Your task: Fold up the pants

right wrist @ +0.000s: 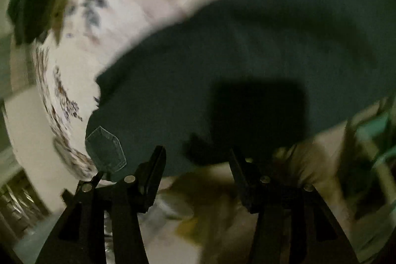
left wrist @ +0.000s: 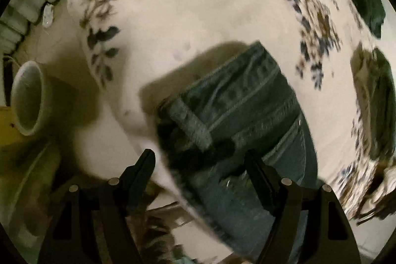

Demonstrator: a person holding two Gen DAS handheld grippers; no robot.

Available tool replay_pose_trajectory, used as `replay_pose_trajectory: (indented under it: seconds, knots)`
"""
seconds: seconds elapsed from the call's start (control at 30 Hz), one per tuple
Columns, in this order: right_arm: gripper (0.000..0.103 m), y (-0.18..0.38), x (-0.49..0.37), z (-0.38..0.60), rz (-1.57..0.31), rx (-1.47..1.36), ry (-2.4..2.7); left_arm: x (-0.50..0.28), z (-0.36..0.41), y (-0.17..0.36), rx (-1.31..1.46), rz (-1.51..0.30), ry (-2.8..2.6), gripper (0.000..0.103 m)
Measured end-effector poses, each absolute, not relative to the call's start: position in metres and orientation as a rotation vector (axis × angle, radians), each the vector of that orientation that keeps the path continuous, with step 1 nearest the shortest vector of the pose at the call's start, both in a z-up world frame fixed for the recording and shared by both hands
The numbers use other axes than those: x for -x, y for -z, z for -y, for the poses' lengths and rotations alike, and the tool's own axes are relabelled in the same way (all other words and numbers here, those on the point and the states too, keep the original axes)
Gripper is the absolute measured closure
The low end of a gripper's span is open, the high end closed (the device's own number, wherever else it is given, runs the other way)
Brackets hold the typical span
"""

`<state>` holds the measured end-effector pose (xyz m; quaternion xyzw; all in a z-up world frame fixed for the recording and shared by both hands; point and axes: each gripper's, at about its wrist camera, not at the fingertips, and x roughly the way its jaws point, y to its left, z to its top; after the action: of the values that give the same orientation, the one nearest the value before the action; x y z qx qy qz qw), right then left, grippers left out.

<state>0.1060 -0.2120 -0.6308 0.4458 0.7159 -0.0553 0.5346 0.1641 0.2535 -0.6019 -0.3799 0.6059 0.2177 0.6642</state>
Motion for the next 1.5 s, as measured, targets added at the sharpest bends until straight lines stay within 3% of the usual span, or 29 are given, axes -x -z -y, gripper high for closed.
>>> replay_pose_trajectory:
  seconds: [0.03, 0.07, 0.13, 0.2, 0.37, 0.57, 0.67, 0.7, 0.73, 0.77, 0.8, 0.83, 0.9, 1.07, 1.13, 1.17, 1.2, 1.33, 1.43, 1.5]
  knots:
    - [0.047, 0.643, -0.097, 0.207, -1.707, -1.114, 0.156, -0.167, -0.258, 0.607, 0.877, -1.348, -0.48, 0.049]
    - [0.047, 0.653, -0.093, 0.204, -1.705, -1.148, 0.172, -0.167, -0.258, 0.61, 0.88, -1.339, -0.478, 0.064]
    - [0.054, 0.674, -0.089, 0.196, -1.685, -1.181, 0.23, -0.167, -0.269, 0.617, 0.869, -1.329, -0.505, 0.077]
    - [0.1, 0.678, -0.086, 0.199, -1.665, -1.184, 0.289, -0.163, -0.262, 0.617, 0.886, -1.306, -0.51, 0.088]
    - [0.101, 0.658, -0.081, 0.188, -1.638, -1.061, 0.319, -0.151, -0.259, 0.6, 0.846, -1.279, -0.46, 0.091]
    - [0.101, 0.657, -0.077, 0.183, -1.77, -0.962, 0.278, -0.141, -0.22, 0.597, 0.885, -1.333, -0.467, 0.09]
    - [0.093, 0.645, -0.097, 0.185, -1.83, -0.827, 0.228, -0.142, -0.221, 0.592, 0.896, -1.348, -0.443, 0.087]
    - [0.077, 0.633, -0.107, 0.181, -1.83, -0.765, 0.18, -0.143, -0.218, 0.586, 0.88, -1.348, -0.426, 0.085]
    - [0.067, 0.619, -0.121, 0.177, -1.812, -0.721, 0.127, -0.142, -0.217, 0.582, 0.861, -1.348, -0.417, 0.083]
    - [0.048, 0.611, -0.131, 0.171, -1.791, -0.701, 0.089, -0.141, -0.215, 0.577, 0.84, -1.348, -0.412, 0.077]
    - [0.036, 0.6, -0.145, 0.165, -1.763, -0.673, 0.033, -0.141, -0.212, 0.571, 0.805, -1.349, -0.423, 0.069]
    - [0.035, 0.592, -0.162, 0.157, -1.738, -0.643, -0.022, -0.141, -0.21, 0.565, 0.775, -1.341, -0.432, 0.064]
    - [0.035, 0.585, -0.195, 0.142, -1.697, -0.587, -0.102, -0.143, -0.209, 0.562, 0.745, -1.334, -0.445, 0.031]
    - [0.035, 0.606, -0.285, 0.087, -1.71, -0.367, -0.245, -0.147, -0.21, 0.559, 0.737, -1.325, -0.464, 0.028]
    - [0.045, 0.626, -0.303, 0.063, -1.777, -0.247, -0.284, -0.149, -0.207, 0.554, 0.718, -1.319, -0.459, 0.028]
    - [0.058, 0.633, -0.309, 0.059, -1.781, -0.19, -0.254, -0.15, -0.204, 0.551, 0.702, -1.316, -0.455, 0.028]
    - [0.059, 0.64, -0.317, 0.063, -1.76, -0.168, -0.189, -0.151, -0.2, 0.548, 0.679, -1.314, -0.447, 0.028]
    - [0.061, 0.629, -0.321, 0.102, -1.68, -0.367, -0.079, -0.157, -0.173, 0.535, 0.587, -1.313, -0.392, 0.028]
    - [0.053, 0.596, -0.292, 0.142, -1.577, -0.532, -0.098, -0.168, -0.142, 0.528, 0.517, -1.315, -0.329, 0.028]
    - [0.025, 0.575, -0.255, 0.179, -1.482, -0.63, -0.108, -0.177, -0.113, 0.524, 0.479, -1.314, -0.26, 0.028]
